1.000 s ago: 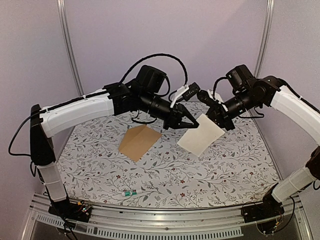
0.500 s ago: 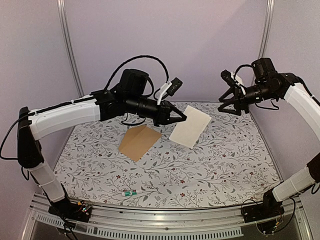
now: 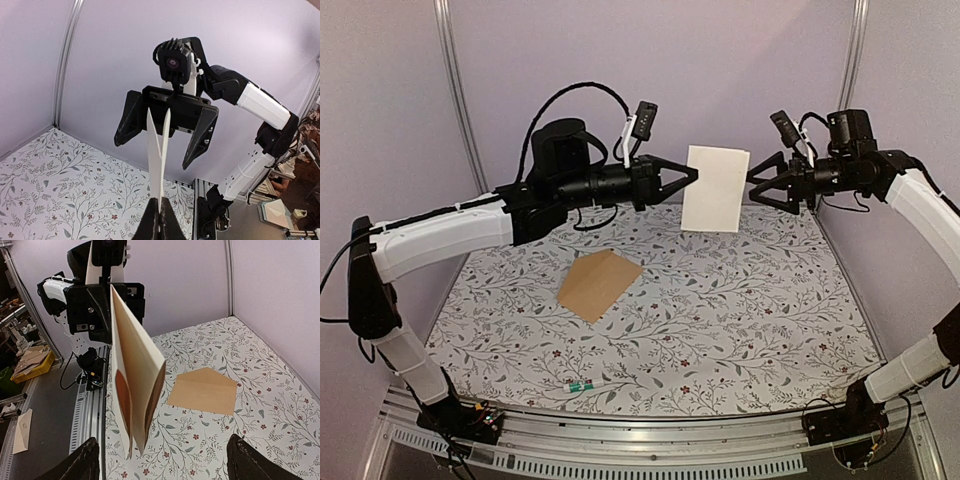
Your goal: Place the letter into the envelope and seal it
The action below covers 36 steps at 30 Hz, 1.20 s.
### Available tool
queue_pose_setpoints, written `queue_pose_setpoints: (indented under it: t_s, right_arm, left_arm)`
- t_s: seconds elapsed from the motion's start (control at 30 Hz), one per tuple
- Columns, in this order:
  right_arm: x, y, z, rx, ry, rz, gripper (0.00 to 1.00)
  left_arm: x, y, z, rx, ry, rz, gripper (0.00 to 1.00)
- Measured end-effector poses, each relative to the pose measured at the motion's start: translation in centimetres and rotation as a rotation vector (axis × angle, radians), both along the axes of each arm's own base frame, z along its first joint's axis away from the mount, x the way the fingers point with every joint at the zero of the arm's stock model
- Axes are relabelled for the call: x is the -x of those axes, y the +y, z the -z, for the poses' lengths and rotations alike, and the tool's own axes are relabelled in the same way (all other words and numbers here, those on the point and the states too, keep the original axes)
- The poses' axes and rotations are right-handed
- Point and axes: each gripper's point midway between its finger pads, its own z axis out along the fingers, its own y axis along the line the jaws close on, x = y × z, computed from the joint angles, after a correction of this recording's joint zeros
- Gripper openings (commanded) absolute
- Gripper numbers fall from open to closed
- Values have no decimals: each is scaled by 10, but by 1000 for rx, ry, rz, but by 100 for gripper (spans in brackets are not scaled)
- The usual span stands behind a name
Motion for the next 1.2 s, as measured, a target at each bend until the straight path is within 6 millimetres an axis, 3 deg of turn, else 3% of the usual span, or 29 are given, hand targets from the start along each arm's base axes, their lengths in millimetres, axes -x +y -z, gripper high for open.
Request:
queue_pose_setpoints:
  t_s: [0.17,0.33,0.53,0.73,0.77,0.93,1.03,1.2]
  right_arm:
    - [12,18,-13,-73,46,-82,80]
    - [19,28,-14,-119,122,-131,67]
    - [19,31,-18,-153,181,-152,30]
    - [16,33,-19,-169,231,-154,7]
    - [14,33,-18,-171,245,-150,0]
    - [12,32,-18,-173,253,-142,0]
    - [3,26,-15,-167,249,-103,0]
    - [-25,2,15,-57,179,66,0]
  left_arm:
    - [0,0,-14,62,11,2,0]
    - [-3,-3,-11,71,34,3,0]
    - [-5,-6,-5,68,62,3,0]
    - [-6,-6,-7,80,70,5,0]
    - [-6,-5,-7,82,74,3,2]
    - [-14,-2,-5,79,93,-19,39]
    - [-27,4,5,46,119,-68,52]
    - [-69,32,46,-90,188,-255,55]
